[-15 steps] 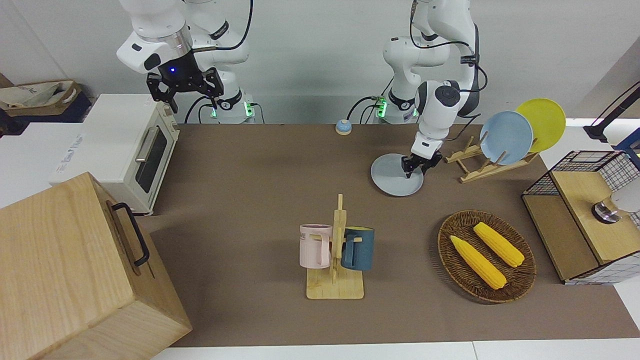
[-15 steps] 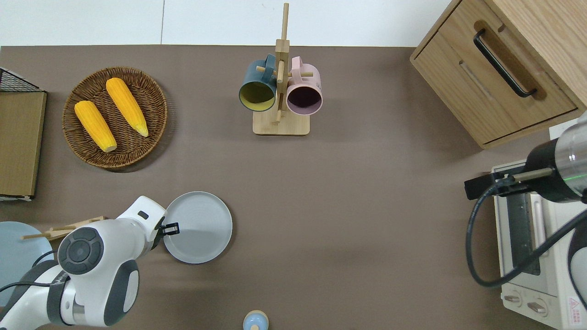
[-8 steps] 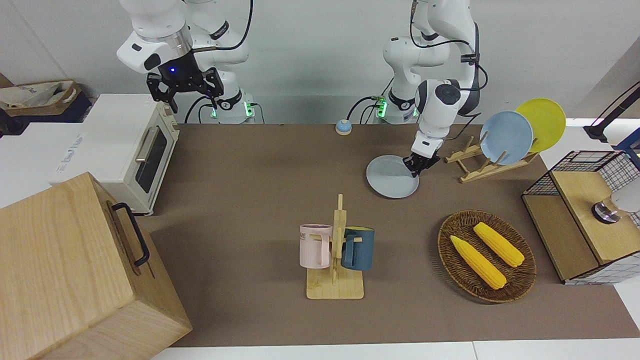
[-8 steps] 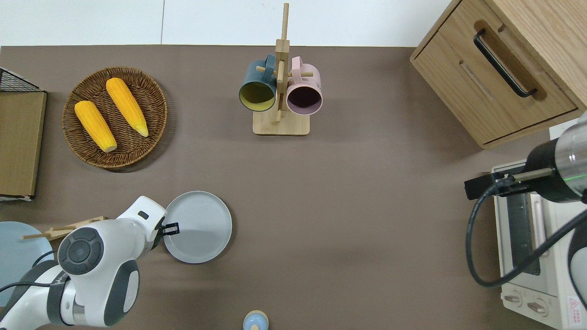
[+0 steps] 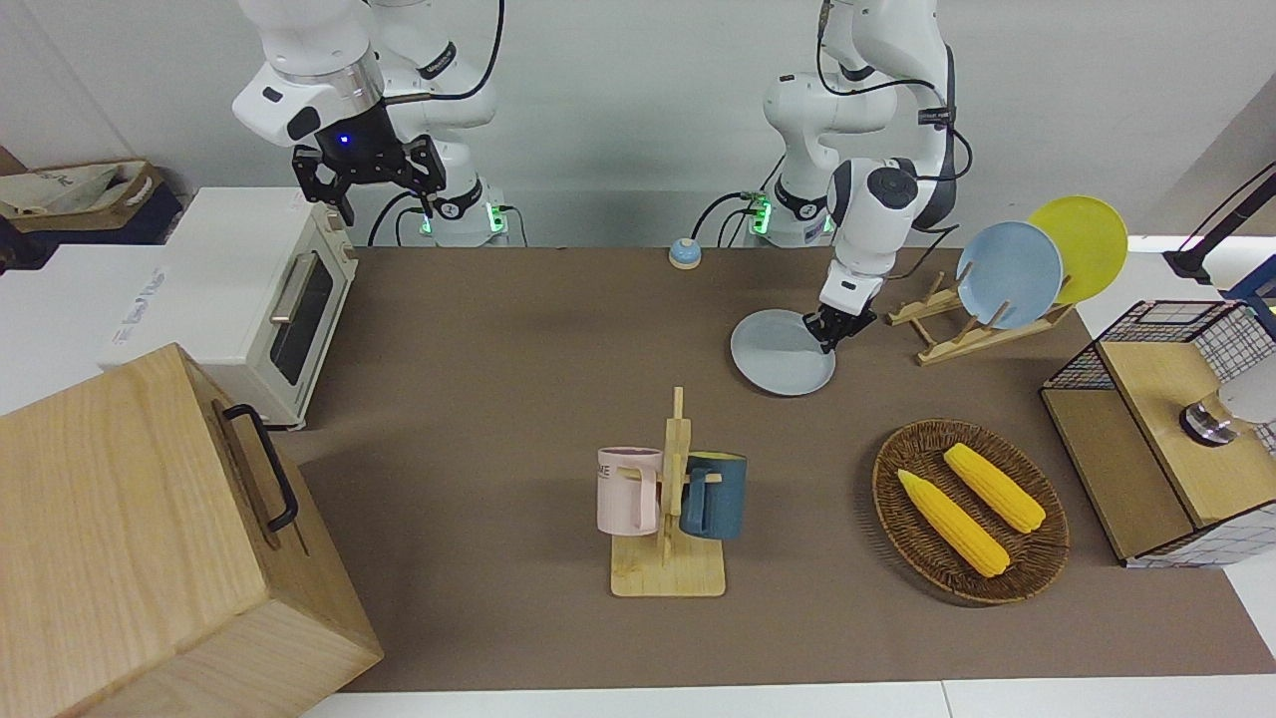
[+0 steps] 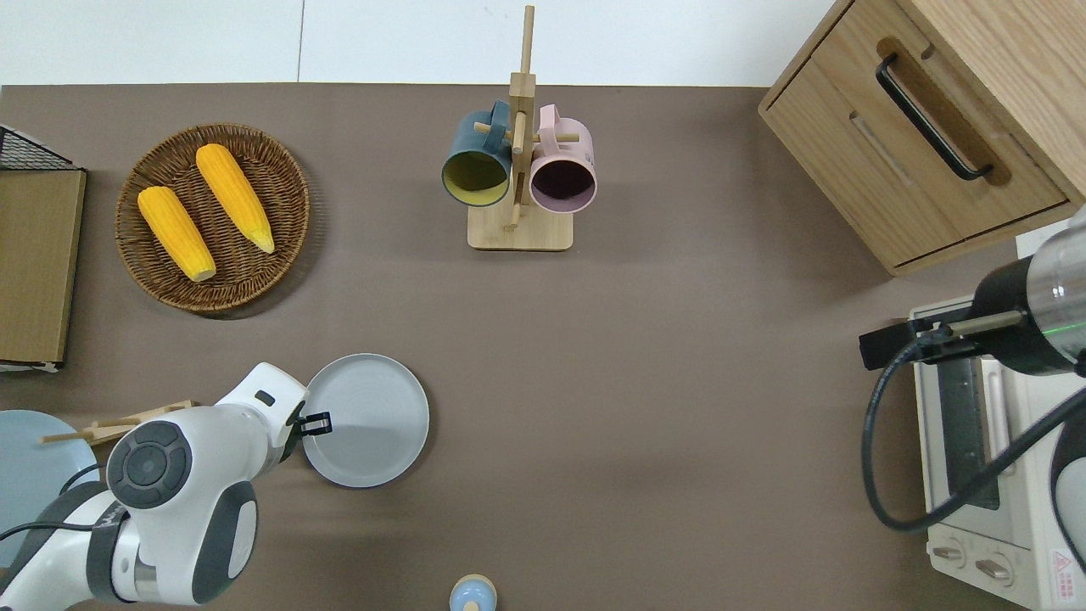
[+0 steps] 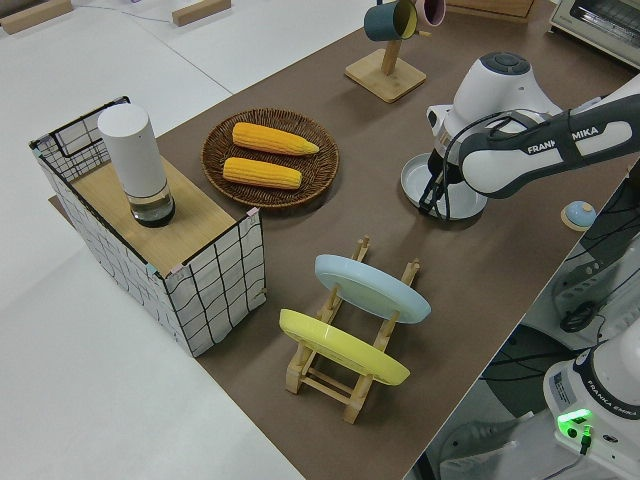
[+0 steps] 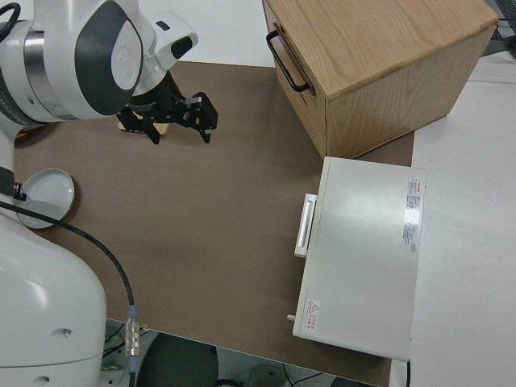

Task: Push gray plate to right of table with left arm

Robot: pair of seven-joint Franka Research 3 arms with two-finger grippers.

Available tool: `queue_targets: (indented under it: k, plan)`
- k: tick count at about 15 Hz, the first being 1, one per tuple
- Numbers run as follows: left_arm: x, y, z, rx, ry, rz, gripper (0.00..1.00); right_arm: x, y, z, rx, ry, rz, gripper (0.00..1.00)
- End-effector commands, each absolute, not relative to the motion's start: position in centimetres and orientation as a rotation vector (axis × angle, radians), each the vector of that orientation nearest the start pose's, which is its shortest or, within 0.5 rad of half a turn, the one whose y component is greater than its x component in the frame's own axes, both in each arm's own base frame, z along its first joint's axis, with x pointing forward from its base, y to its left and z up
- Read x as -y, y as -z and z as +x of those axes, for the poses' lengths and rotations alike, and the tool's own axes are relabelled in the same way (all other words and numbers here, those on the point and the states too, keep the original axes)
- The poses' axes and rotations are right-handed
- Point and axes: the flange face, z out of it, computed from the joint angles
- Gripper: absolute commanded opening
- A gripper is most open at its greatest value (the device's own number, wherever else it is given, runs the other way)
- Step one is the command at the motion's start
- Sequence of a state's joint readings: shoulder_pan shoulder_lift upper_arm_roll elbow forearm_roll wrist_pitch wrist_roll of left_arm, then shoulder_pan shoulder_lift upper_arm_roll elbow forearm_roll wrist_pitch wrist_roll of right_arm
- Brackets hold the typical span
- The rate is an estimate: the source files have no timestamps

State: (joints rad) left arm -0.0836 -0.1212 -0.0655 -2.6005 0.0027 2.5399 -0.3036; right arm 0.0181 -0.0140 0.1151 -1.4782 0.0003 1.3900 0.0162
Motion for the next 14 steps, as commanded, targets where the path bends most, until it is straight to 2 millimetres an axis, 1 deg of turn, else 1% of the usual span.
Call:
queue_targets:
  k: [1, 3, 5, 8, 10, 12, 14]
  plan:
    - [6.4, -29.3, 43.1, 0.296, 0.093, -3.117, 0.0, -6.9, -66.4, 52.4, 0.158, -0.123, -3.138, 0.983]
    - [6.8, -29.1, 43.1, 0.35, 0.086, -3.113, 0.0, -7.0, -66.4, 52.4, 0.16, -0.123, -3.138, 0.983]
    - [8.5, -28.4, 43.1, 0.414, 0.071, -3.108, 0.0, -6.9, -66.4, 52.4, 0.158, -0.123, -3.139, 0.983]
    - [11.9, -27.8, 43.2, 0.492, 0.055, -3.103, 0.0, -6.9, -66.4, 52.4, 0.158, -0.123, -3.138, 0.983]
    - [14.9, -27.3, 42.5, 0.537, 0.042, -3.097, 0.0, -6.9, -66.4, 52.4, 0.158, -0.123, -3.138, 0.983]
    - [17.8, -27.2, 42.6, 0.609, 0.045, -3.089, 0.0, -6.9, -66.4, 52.4, 0.158, -0.123, -3.138, 0.983]
    - [21.5, -27.0, 42.5, 0.685, 0.045, -3.082, 0.0, -6.9, -66.4, 52.4, 0.158, -0.123, -3.139, 0.983]
